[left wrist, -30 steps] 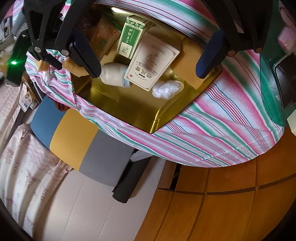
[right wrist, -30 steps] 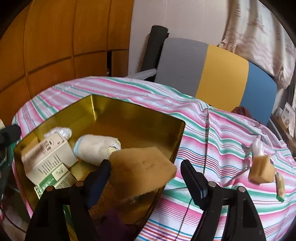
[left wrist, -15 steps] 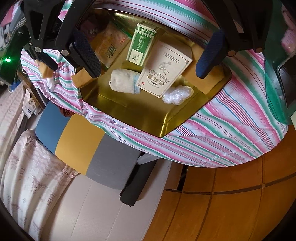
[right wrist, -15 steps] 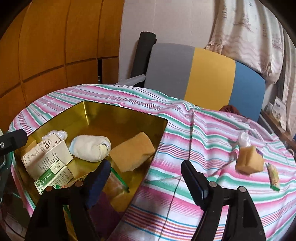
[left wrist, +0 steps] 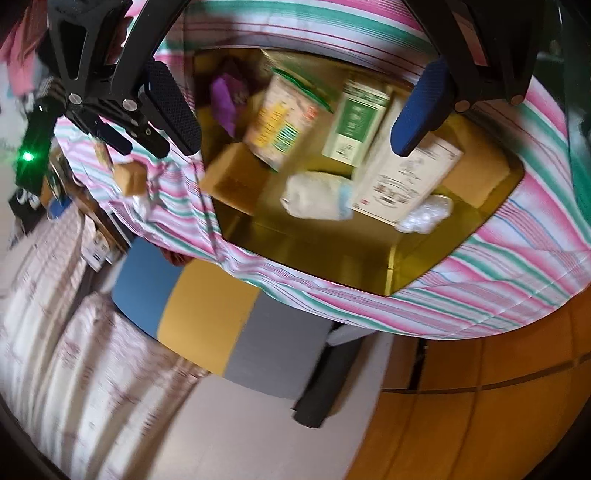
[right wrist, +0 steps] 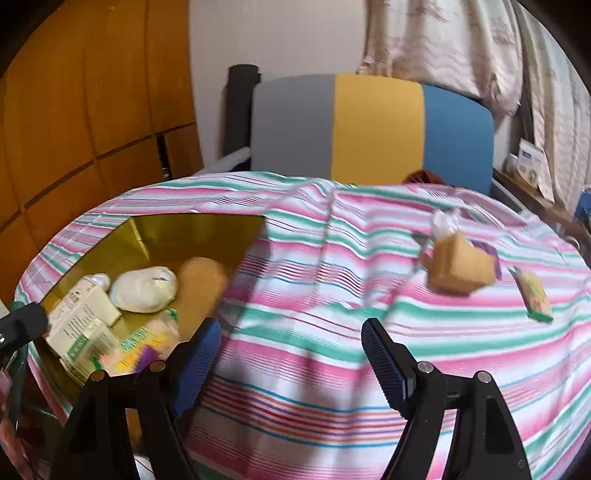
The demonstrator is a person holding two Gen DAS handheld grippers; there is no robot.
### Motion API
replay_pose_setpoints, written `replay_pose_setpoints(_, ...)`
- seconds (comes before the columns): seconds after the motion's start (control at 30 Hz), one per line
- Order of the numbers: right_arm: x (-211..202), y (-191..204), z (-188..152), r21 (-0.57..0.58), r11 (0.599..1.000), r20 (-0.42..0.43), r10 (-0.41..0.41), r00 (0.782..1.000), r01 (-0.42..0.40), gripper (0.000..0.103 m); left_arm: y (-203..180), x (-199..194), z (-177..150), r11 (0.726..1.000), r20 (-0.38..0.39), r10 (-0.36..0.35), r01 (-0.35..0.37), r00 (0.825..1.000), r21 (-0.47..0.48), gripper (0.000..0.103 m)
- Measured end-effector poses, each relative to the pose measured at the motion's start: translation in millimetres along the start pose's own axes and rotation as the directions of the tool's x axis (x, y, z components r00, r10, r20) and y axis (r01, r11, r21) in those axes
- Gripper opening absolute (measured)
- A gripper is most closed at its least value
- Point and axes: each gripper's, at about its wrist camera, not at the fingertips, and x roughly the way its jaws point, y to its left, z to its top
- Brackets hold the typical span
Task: Organize objects
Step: 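Return the right tool to the items and grasp the WEIDAN cracker pack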
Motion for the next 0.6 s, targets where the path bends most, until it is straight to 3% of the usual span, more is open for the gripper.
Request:
replay_pose_setpoints(0.37, -4.1, -79.3, -27.4, 0.133, 0.986, -0.061, -0.095, 0.994, 0.102, 0.08, -53.6, 0.2, -29.9, 0.982, -0.071, -0.114, 0.123, 0.991, 0.143, 0.103)
replay_pose_setpoints(0.6, -8.4, -141.5, -40.7, 0.223, 0.955, -0.084, -0.181, 0.98, 0.196, 0.08, -85.7, 5.5, -45.9, 0.962, -0.127, -0.151, 0.176, 0.98, 0.21, 0.103)
